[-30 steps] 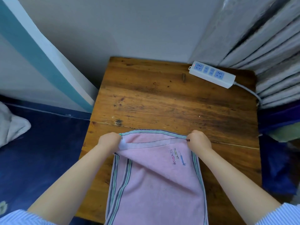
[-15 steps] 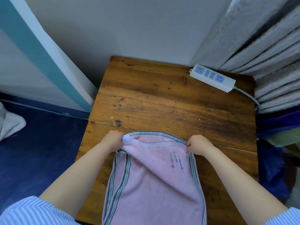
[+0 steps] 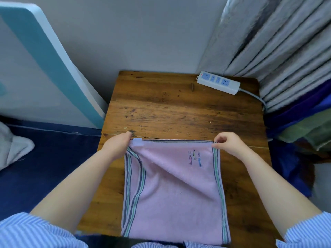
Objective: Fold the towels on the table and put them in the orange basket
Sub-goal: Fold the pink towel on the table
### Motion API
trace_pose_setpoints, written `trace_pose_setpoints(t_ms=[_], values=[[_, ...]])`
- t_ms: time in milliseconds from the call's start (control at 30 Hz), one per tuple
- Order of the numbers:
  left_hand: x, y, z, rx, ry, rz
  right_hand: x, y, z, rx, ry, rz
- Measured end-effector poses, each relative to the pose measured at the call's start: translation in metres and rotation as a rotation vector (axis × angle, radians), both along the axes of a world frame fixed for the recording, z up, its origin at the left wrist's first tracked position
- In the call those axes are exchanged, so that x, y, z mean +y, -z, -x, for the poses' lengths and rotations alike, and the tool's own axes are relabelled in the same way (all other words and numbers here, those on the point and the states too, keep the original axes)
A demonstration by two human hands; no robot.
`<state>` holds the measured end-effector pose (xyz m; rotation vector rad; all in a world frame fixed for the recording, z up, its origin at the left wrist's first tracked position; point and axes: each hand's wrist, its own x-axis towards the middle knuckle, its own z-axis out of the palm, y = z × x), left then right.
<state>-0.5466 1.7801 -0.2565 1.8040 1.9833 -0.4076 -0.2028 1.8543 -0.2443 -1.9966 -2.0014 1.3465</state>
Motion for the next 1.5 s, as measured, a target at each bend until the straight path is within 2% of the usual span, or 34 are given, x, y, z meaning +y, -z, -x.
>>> trace_pose_setpoints(t_ms=[100, 200, 300, 367, 467, 633, 700, 767, 833, 867, 900, 967, 1067, 1133, 1200, 1233, 1300, 1367, 1400, 1433, 1500], values=[[-0.002, -0.019, -0.008, 0.097, 0.118, -0.009, -0.018, -0.019, -0.007, -0.030, -0.018, -0.060], [-0.003, -0.042, -0.014, 0.142, 0.154, -0.063, -0.030, -0.043, -0.014, -0.086, -0.085, -0.116], [0.000, -0.080, -0.021, 0.123, 0.130, -0.242, -0.039, -0.081, -0.019, -0.204, -0.136, -0.279], [0.006, -0.108, -0.029, -0.005, 0.044, -0.428, -0.041, -0.107, -0.017, -0.233, -0.077, -0.498], [0.015, -0.160, -0.053, -0.313, -0.124, -0.753, -0.047, -0.154, 0.000, -0.107, 0.101, -0.866], [0.016, -0.231, -0.093, -0.674, -0.194, -1.163, -0.058, -0.219, 0.028, 0.054, 0.221, -1.394], [0.012, -0.249, -0.098, -0.763, -0.209, -1.316, -0.059, -0.230, 0.025, 0.040, 0.251, -1.504], [0.012, -0.252, -0.093, -0.660, -0.142, -1.234, -0.052, -0.231, 0.015, -0.070, 0.215, -1.340], [0.015, -0.245, -0.077, -0.323, -0.102, -0.981, -0.043, -0.225, -0.004, -0.276, 0.139, -1.000], [0.016, -0.242, -0.068, -0.181, -0.102, -0.899, -0.040, -0.225, -0.013, -0.322, 0.120, -0.916], [0.019, -0.243, -0.062, -0.105, -0.106, -0.885, -0.036, -0.228, -0.021, -0.319, 0.126, -0.924], [0.025, -0.248, -0.060, -0.156, -0.126, -1.037, -0.031, -0.239, -0.027, -0.255, 0.172, -1.081], [0.029, -0.258, -0.069, -0.394, -0.204, -1.237, -0.029, -0.247, -0.024, -0.131, 0.275, -1.298], [0.031, -0.256, -0.068, -0.410, -0.207, -1.128, -0.030, -0.239, -0.026, -0.206, 0.243, -1.179], [0.029, -0.247, -0.066, -0.222, -0.152, -0.829, -0.033, -0.223, -0.027, -0.397, 0.046, -0.854], [0.028, -0.243, -0.064, -0.162, -0.154, -0.741, -0.033, -0.217, -0.027, -0.415, -0.011, -0.777], [0.023, -0.241, -0.063, -0.125, -0.134, -0.790, -0.036, -0.210, -0.024, -0.361, -0.003, -0.867], [0.021, -0.240, -0.059, -0.156, -0.087, -1.002, -0.035, -0.206, -0.025, -0.283, 0.115, -1.025], [0.021, -0.240, -0.057, -0.165, -0.060, -1.041, -0.034, -0.205, -0.026, -0.271, 0.143, -1.029], [0.022, -0.239, -0.056, -0.126, -0.036, -0.977, -0.034, -0.203, -0.027, -0.307, 0.117, -0.961], [0.020, -0.232, -0.059, -0.037, -0.038, -0.725, -0.035, -0.196, -0.028, -0.412, 0.007, -0.749]])
